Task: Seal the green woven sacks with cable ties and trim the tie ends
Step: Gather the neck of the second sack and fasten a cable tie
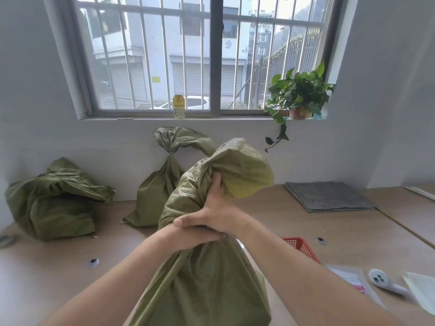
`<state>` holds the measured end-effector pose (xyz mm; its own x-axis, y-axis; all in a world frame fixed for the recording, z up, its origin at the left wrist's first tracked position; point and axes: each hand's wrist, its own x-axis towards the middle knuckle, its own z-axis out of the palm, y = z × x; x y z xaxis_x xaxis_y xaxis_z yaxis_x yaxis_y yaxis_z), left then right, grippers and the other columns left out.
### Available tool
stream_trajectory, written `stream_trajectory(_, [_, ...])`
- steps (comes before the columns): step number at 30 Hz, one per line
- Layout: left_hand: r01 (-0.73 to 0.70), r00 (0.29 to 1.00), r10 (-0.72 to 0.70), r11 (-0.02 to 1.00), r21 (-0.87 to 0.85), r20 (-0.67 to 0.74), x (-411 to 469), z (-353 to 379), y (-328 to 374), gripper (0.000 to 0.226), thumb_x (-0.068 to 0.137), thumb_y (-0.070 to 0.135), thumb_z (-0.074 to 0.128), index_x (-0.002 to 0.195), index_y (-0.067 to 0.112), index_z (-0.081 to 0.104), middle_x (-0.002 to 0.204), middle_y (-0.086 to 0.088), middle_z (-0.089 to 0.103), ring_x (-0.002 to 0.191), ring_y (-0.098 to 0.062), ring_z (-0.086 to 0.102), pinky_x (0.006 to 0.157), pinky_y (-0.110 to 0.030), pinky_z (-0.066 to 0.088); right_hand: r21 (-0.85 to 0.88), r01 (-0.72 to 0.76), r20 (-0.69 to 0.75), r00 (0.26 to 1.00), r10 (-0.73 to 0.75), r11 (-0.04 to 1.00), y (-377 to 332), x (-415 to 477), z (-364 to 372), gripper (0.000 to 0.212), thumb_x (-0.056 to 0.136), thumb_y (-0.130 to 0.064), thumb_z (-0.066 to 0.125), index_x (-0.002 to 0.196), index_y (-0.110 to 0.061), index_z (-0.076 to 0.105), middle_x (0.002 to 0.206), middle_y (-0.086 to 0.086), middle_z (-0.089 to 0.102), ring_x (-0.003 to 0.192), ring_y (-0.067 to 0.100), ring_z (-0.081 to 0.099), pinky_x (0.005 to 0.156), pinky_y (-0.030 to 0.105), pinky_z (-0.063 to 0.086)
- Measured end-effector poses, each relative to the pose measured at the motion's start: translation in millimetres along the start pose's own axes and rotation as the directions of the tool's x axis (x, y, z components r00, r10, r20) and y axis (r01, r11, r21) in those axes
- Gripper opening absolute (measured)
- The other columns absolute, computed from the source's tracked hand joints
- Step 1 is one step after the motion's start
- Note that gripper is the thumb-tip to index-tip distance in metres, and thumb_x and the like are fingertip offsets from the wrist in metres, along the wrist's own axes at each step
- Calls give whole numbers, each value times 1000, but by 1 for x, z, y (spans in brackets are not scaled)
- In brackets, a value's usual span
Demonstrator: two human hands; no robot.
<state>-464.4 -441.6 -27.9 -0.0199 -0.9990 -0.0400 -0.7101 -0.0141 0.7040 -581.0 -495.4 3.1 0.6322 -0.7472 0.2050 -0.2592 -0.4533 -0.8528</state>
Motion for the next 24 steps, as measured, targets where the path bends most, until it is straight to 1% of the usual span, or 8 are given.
stream_trajectory(3, [-47, 995, 39, 995, -84, -91, 4, 2, 1, 59, 74, 43, 86, 125, 45, 56, 139, 11, 58, 136, -5, 48, 122, -31, 33, 26, 11, -102, 995, -8, 1000, -2, 4, -1, 115, 62, -36, 100, 135, -42, 12, 144, -4, 28, 139, 12, 30, 117, 25, 25])
stream_trajectory(7, [-144, 963, 79, 958, -247, -256, 8, 11, 1, 76, 74, 16, 89, 139, 23, 49, 132, 8, 62, 131, -6, 55, 115, -31, 44, 134, 38, -309, 951, 5, 990, -2, 13, 3, 89, 72, -17, 89, 136, -34, 29, 138, 2, 42, 131, 19, 46, 117, 34, 36])
stream_trajectory(10, [-207, 900, 54, 926, -316, -432, 13, 26, -4, 79, 71, 33, 85, 141, 23, 50, 134, 8, 64, 131, -4, 57, 112, -31, 47, 207, 121, -449, 893, -15, 971, -5, 19, 7, 69, 72, -9, 84, 124, -33, 45, 126, 0, 59, 117, 14, 61, 103, 27, 47])
stream_trajectory(13, [-168, 825, -131, 871, -461, -549, 19, 42, -13, 93, 62, 47, 89, 140, 42, 39, 130, 14, 65, 123, -7, 63, 104, -38, 53, 234, 204, -544, 838, -46, 951, -8, 21, 8, 54, 77, 0, 77, 114, -33, 55, 114, -4, 68, 105, 8, 68, 99, 29, 55])
stream_trajectory(17, [-115, 831, -245, 802, -586, -500, 30, 48, -21, 70, 55, 47, 95, 113, 52, 55, 108, 17, 74, 105, -9, 71, 91, -38, 60, 280, 230, -553, 832, -39, 932, -3, 23, 9, 50, 84, 2, 66, 113, -38, 58, 113, -4, 70, 107, 11, 69, 105, 42, 55])
stream_trajectory(20, [-145, 882, -185, 769, -623, -434, 37, 48, -22, 49, 70, 18, 94, 99, 42, 63, 92, 18, 77, 92, 4, 72, 79, -22, 59, 274, 247, -495, 865, -84, 929, -6, 22, 14, 51, 89, 7, 60, 118, -35, 57, 116, 0, 71, 110, 10, 68, 107, 34, 53])
stream_trajectory(22, [-173, 888, -179, 725, -667, -424, 42, 43, -24, 49, 74, 14, 91, 105, 39, 63, 105, 14, 75, 96, 6, 71, 84, -24, 59, 306, 222, -418, 905, -78, 926, -5, 22, 11, 55, 90, 9, 61, 129, -28, 53, 121, 1, 69, 112, 6, 68, 105, 26, 52])
stream_trajectory(24, [-188, 894, -178, 683, -706, -410, 45, 37, -25, 52, 76, 20, 88, 117, 36, 61, 120, 9, 71, 105, 5, 68, 96, -30, 56, 318, 129, -306, 952, -27, 939, 2, 24, 4, 78, 85, -4, 78, 146, -28, 36, 135, -4, 63, 122, 4, 63, 110, 28, 49])
